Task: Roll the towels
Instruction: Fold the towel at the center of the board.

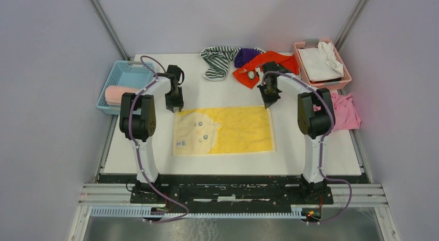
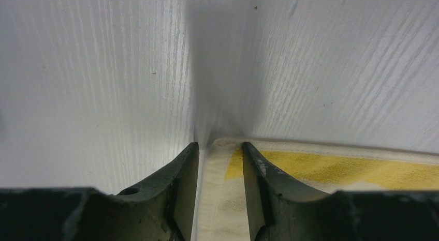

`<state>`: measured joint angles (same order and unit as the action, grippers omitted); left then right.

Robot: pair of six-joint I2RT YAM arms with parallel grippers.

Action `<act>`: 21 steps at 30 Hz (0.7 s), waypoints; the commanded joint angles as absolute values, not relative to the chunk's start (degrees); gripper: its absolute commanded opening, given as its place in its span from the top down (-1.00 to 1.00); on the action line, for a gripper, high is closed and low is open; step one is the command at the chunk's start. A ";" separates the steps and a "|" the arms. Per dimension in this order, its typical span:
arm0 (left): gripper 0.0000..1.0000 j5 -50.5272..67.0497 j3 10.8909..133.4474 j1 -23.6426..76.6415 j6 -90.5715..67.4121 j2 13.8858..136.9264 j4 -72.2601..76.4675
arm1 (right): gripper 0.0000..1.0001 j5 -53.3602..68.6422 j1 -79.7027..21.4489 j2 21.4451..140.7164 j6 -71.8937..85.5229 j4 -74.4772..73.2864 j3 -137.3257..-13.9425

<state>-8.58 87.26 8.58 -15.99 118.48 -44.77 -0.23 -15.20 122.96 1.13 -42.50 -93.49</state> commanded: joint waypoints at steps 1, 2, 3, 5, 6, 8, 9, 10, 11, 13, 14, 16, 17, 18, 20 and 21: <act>0.14 -8.08 86.85 8.53 -12.84 120.88 -46.05 | 0.89 -0.74 -14.96 121.97 0.62 -40.31 -92.24; 0.18 -8.04 86.47 8.60 -12.83 121.72 -46.12 | 0.89 -0.83 -14.94 122.05 0.62 -40.23 -92.20; 0.22 -7.92 86.31 8.69 -12.83 122.58 -46.45 | 0.89 -0.82 -14.90 121.99 0.69 -40.17 -92.20; 0.33 -6.49 86.35 8.78 -12.75 124.19 -47.17 | 0.89 -1.02 -15.01 121.86 0.64 -40.18 -92.04; 0.40 -5.62 86.24 8.72 -12.75 124.58 -47.19 | 0.89 -1.19 -14.96 121.73 0.62 -40.06 -91.96; 0.58 -5.26 86.83 8.76 -12.74 124.97 -47.35 | 0.89 -1.60 -14.96 121.42 0.48 -39.93 -91.77; 0.68 -5.55 87.36 8.74 -12.79 124.79 -47.39 | 0.89 -1.80 -14.94 121.33 0.38 -39.83 -91.76; 0.75 -6.18 88.23 8.72 -12.87 124.40 -47.43 | 0.89 -2.03 -14.88 121.30 0.31 -39.78 -91.99; 0.81 -6.96 89.22 8.76 -12.91 124.03 -47.46 | 0.90 -2.21 -14.79 121.37 0.27 -40.00 -92.51; 0.93 -7.92 91.91 8.74 -12.92 122.92 -47.33 | 0.90 -2.67 -14.41 121.51 0.06 -41.21 -94.24; 0.94 -8.35 93.37 8.68 -12.92 122.54 -47.10 | 0.91 -3.20 -14.16 121.40 0.01 -41.33 -94.94; 0.94 -9.03 97.00 8.70 -12.65 122.07 -46.63 | 0.92 -3.89 -13.31 120.94 -0.27 -41.58 -96.40; 0.95 -9.45 98.87 8.74 -12.47 122.00 -46.54 | 0.92 -4.21 -12.87 120.70 -0.55 -41.79 -97.28; 0.95 -9.62 100.81 8.75 -12.22 122.11 -46.31 | 0.92 -4.58 -12.45 120.37 -0.87 -41.87 -98.05; 0.94 -9.84 104.28 8.70 -11.69 122.57 -46.11 | 0.92 -5.10 -11.86 119.62 -1.80 -41.83 -99.64; 0.95 -9.91 105.80 8.70 -11.50 122.75 -46.14 | 0.92 -5.32 -11.65 119.22 -2.49 -41.84 -100.46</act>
